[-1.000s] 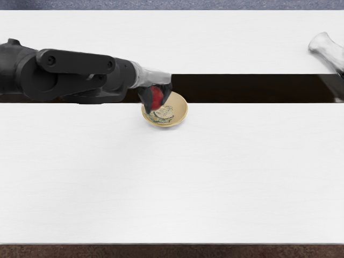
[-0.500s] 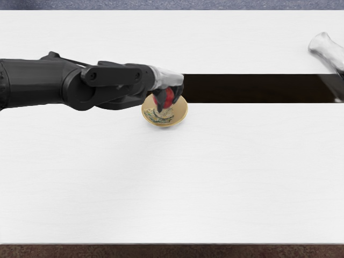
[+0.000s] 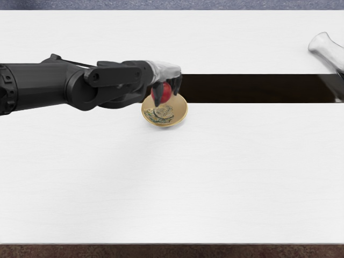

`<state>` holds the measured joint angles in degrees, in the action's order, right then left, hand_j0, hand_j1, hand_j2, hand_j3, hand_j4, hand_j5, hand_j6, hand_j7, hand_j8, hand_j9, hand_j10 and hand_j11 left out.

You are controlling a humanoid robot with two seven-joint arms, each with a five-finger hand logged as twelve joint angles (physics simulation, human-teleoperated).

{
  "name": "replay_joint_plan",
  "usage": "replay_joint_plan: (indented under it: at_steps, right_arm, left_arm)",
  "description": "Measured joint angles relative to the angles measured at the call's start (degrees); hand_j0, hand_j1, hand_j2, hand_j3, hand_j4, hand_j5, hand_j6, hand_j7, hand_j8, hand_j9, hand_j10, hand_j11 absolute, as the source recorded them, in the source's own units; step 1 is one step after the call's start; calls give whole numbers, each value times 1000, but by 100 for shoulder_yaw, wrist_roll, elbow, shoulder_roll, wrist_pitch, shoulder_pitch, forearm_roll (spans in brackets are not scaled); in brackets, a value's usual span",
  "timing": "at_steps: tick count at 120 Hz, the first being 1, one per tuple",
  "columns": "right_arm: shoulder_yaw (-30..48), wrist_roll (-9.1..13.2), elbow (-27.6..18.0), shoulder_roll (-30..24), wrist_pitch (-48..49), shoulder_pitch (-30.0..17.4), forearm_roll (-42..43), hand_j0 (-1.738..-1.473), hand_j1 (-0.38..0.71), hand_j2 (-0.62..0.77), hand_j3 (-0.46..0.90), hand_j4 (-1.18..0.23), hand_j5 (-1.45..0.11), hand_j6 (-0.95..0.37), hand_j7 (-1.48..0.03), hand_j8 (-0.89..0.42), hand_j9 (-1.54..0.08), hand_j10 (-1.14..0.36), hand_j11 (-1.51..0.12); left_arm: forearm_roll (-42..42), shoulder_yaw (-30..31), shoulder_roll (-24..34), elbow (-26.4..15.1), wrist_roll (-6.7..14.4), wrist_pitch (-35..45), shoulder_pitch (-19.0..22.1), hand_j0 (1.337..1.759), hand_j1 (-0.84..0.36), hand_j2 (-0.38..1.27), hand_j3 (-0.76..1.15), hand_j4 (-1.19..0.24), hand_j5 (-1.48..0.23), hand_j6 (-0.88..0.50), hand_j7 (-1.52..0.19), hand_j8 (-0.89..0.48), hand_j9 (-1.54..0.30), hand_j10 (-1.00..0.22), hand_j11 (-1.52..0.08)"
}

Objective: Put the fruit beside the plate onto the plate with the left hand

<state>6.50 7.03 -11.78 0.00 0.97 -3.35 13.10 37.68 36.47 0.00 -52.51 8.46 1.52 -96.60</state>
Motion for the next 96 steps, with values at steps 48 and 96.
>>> replay_joint_plan:
  at_steps: [48,96]
  right_arm:
    - [-1,0,0,0,0,-2,0,-1658,-310,-7,0,-33,-43,-33,-43,-33,-43,-33,-43]
    - [-1,1,0,0,0,0,0,-1658,-310,-7,0,-33,-43,-33,-43,-33,-43,-33,-43]
  left_arm:
    - [-310,-174,496,-139,-3,69,15,1657,-6,97,0,-316,-434,-296,-429,-275,-426,-312,-426]
    - [-2765,-2220,3499,-1337,-20,-2161,990,1658,42,58,0,-261,-341,-258,-340,-255,-340,-260,-340]
